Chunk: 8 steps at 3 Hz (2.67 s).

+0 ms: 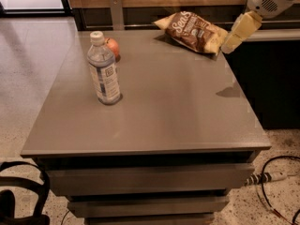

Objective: Pick brown chip bag

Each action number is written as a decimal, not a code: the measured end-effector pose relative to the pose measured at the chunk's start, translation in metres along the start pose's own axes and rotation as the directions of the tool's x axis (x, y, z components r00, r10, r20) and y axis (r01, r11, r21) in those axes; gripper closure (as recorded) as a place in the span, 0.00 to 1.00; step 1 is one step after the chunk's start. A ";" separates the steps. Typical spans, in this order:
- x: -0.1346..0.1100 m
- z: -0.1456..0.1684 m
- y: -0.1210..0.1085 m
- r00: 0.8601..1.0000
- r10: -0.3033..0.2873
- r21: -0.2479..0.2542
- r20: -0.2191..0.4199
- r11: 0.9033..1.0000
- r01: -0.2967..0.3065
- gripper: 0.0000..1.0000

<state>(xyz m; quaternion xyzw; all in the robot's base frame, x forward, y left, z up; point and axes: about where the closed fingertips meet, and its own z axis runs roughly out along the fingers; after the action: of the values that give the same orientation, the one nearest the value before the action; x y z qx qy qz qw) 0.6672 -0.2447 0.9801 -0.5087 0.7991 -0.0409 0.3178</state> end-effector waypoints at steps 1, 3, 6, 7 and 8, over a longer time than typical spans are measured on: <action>-0.009 0.031 -0.016 1.000 -0.004 0.021 -0.005 1.000 0.004 0.00; -0.015 0.096 -0.051 0.998 0.041 0.058 0.041 0.997 -0.043 0.00; -0.015 0.175 -0.086 0.971 0.145 0.081 0.189 0.983 -0.162 0.00; -0.016 0.194 -0.094 0.965 0.161 0.093 0.208 0.979 -0.183 0.00; -0.017 0.220 -0.095 0.959 0.173 0.075 0.224 0.978 -0.194 0.18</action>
Offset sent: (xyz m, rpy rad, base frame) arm 0.1173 0.0112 -0.0478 0.0208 -0.0776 -0.0558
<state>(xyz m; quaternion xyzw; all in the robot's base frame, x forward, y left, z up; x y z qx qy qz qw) 0.8679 -0.2195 0.8504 -0.4181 0.8005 0.0062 0.4294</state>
